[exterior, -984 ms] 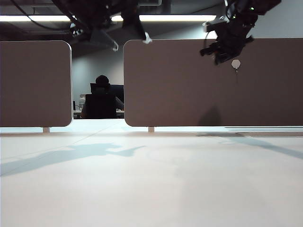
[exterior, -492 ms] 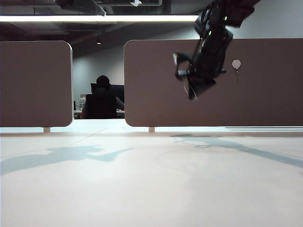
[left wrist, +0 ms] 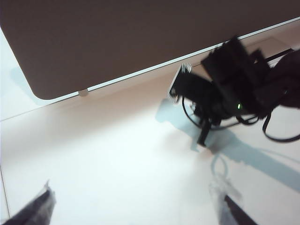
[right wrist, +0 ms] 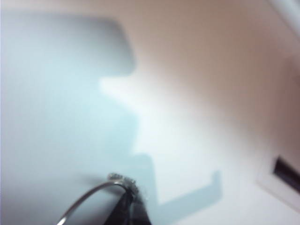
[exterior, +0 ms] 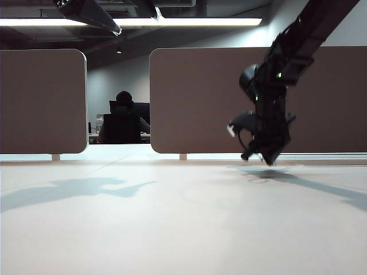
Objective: Hang the earring on the hook.
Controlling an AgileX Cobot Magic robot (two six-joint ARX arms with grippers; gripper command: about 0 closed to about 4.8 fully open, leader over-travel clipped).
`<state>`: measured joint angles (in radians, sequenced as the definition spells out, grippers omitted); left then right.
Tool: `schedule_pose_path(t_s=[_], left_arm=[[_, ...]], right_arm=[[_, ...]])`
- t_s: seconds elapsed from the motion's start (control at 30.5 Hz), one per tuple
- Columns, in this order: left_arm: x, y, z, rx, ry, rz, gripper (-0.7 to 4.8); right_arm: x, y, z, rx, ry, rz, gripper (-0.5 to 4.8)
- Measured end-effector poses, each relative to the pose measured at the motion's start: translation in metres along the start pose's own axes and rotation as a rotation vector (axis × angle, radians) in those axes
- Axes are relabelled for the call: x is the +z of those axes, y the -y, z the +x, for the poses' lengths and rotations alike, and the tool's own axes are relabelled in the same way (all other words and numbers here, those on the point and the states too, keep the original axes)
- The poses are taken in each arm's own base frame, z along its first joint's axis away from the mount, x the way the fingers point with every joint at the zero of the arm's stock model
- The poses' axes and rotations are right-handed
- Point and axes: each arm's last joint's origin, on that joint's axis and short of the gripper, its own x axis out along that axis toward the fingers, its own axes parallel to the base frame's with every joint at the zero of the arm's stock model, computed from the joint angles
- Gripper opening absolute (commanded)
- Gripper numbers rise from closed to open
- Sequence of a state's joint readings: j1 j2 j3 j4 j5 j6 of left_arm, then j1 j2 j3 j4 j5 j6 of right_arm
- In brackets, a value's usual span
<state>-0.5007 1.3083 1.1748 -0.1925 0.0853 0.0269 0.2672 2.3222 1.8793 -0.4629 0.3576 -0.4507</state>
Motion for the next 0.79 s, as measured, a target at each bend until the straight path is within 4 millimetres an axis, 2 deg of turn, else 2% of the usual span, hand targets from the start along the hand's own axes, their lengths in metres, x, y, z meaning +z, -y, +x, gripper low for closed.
schedule_pose_path(t_s=[0.13,0.2,0.26,0.3,0.36,0.59,0.79], left_arm=[[0.0,0.0,0.0,0.0,-0.001,0.0,4.79],[0.0,0.0,0.0,0.0,-0.002,0.0,4.79],[0.0,0.0,0.0,0.0,-0.002,0.0,4.79],[0.0,0.0,0.0,0.0,-0.002,0.0,4.79],[0.0,0.0,0.0,0.0,-0.002,0.0,4.79],[0.0,0.0,0.0,0.016,-0.003,0.0,4.79],[-0.001,0.0,0.0,0.017,-0.005,0.0,4.79]], right_arm=[[-0.002,-0.001,0.003,-0.003,-0.011,-0.005,-0.06],[-0.002,-0.001,0.003,-0.003,-0.011,-0.003,0.19],[-0.002,-0.001,0.003,-0.004,-0.012,-0.002,1.24],[-0.002,-0.001,0.003,-0.008,-0.012,-0.001,1.94],[0.0,0.001,0.002,-0.021,-0.003,0.006,2.57],[0.001,0.003,-0.003,-0.004,0.009,0.019,2.57],[0.001,0.009,-0.02,0.133,0.035,0.078,2.53]])
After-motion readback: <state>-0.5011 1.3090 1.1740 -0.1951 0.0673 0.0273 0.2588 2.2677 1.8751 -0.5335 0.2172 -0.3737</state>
